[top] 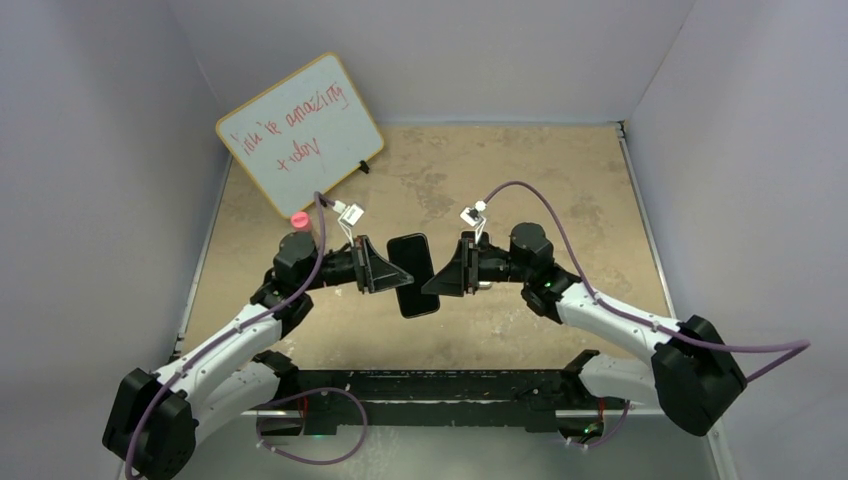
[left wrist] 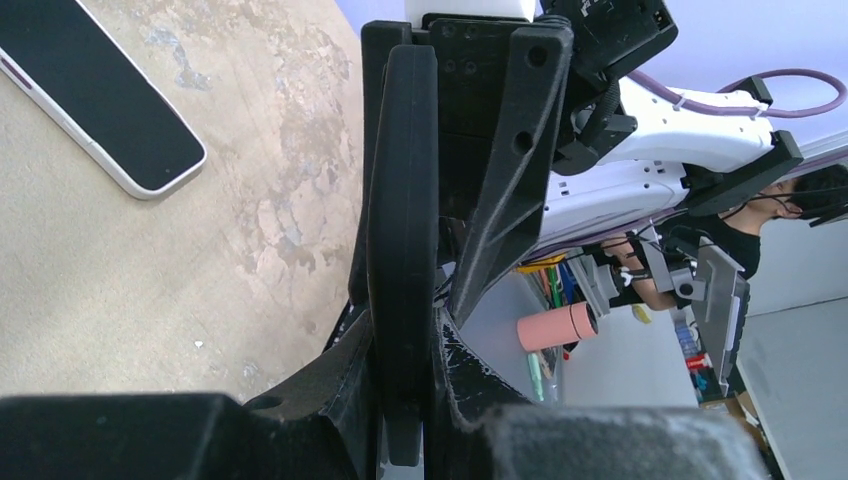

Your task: Put the phone into the phone case

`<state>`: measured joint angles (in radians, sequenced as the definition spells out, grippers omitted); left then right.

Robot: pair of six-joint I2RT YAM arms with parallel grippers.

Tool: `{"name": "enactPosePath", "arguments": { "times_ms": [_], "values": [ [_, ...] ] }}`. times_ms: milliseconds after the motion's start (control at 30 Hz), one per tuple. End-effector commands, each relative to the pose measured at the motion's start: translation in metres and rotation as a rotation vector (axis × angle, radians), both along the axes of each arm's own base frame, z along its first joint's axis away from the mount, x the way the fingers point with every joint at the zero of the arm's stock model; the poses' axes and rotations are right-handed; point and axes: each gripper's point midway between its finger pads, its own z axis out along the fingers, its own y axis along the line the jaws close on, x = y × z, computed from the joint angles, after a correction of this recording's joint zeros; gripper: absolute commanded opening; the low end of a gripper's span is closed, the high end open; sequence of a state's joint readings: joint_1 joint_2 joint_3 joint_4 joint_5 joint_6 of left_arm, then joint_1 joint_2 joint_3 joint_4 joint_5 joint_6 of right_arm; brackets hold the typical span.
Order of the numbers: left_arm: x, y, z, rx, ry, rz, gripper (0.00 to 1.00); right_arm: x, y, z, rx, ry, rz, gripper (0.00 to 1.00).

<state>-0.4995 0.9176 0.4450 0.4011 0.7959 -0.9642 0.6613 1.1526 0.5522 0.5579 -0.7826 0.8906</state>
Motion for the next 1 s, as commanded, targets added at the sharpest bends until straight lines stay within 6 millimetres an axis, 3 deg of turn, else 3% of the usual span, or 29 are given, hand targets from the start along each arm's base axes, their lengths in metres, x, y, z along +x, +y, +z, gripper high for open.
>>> {"name": "enactPosePath", "arguments": {
  "times_ms": [0, 100, 167, 200, 467, 533, 567, 800, 967],
  "values": [
    [0.006, 0.0, 0.024, -0.071, -0.086, 0.024, 0.0, -0.005, 0.006, 0.013, 0.068, -0.017, 0.043, 0.42],
    [0.011, 0.0, 0.017, -0.033, -0.083, 0.039, 0.0, -0.001, 0.006, 0.011, 0.063, -0.007, 0.018, 0.15],
    [0.016, 0.002, 0.009, 0.025, -0.085, 0.063, 0.0, 0.001, 0.006, 0.009, 0.058, -0.006, -0.002, 0.02],
    [0.019, 0.004, 0.005, 0.06, -0.087, 0.079, 0.02, 0.002, 0.006, 0.006, 0.051, 0.002, -0.009, 0.0],
    [0.036, 0.025, -0.01, 0.301, -0.131, 0.188, 0.54, 0.016, 0.003, -0.013, -0.028, 0.058, -0.109, 0.0],
    [0.037, 0.032, -0.013, 0.353, -0.146, 0.201, 0.76, 0.022, 0.002, -0.02, -0.056, 0.077, -0.141, 0.0],
    [0.038, 0.035, -0.015, 0.379, -0.157, 0.209, 0.8, 0.026, 0.002, -0.024, -0.076, 0.085, -0.162, 0.0],
    [0.047, 0.07, -0.026, 0.585, -0.236, 0.311, 0.89, 0.063, 0.0, -0.073, -0.3, 0.159, -0.308, 0.0],
    [0.047, 0.073, -0.018, 0.57, -0.276, 0.34, 0.89, 0.086, 0.014, -0.101, -0.386, 0.217, -0.319, 0.0]
  ]
}}
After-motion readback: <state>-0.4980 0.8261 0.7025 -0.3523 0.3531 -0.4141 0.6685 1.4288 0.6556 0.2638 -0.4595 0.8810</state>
